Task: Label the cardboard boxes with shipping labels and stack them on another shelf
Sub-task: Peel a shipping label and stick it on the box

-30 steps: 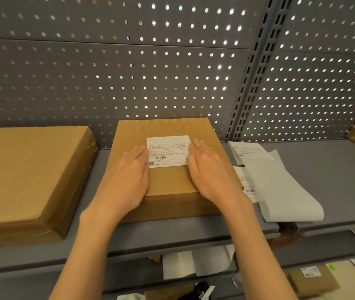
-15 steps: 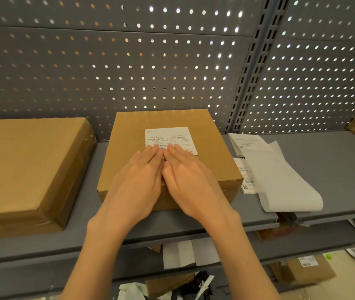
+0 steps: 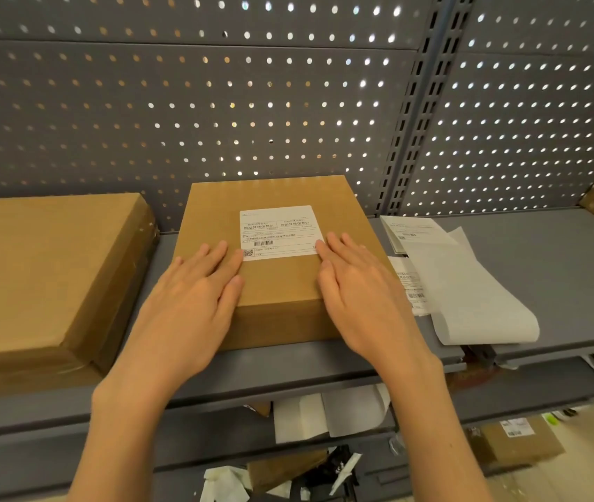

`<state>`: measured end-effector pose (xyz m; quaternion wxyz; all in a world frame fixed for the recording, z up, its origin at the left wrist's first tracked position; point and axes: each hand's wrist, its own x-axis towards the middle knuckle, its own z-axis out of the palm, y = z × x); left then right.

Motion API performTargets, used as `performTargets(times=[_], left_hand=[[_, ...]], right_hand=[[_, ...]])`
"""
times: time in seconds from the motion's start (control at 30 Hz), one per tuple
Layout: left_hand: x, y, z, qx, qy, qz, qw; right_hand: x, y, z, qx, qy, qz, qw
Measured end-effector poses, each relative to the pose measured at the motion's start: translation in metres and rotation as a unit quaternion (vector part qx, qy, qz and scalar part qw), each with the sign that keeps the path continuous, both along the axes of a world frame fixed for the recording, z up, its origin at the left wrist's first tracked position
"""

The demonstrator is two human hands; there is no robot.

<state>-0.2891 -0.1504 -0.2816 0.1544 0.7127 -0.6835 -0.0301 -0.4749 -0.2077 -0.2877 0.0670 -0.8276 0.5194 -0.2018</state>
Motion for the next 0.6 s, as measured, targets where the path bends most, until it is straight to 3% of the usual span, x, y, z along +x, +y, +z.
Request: performTargets(times=[0.13,0.23,0.33,0.43,0.6], left_hand=[[0.003,0.004,-0.001,-0.023,0.03,0.021,0.999],[0.006,0.006,0.002,-0.081,0.116,0.088,0.986],[0.014,0.003,0.002,-0.115,0.238,0.167,0.95],[0.021,-0.004,-0.002,-0.098,0.363,0.206,0.903],[0.023,-0.009,-0.016,-0.04,0.501,0.221,0.836]], right_hand=[[0.0,0.0,0.001,-0.005,-0.018,0.006,1.0],[-0.006,-0.004,0.005,-0.013,-0.086,0.0,0.996],[-0.015,-0.011,0.005,-0.03,-0.149,-0.051,0.987],[-0.024,-0.016,0.002,0.015,-0.222,-0.111,0.969],[-0.034,-0.018,-0.005,0.184,-0.396,-0.155,0.886]])
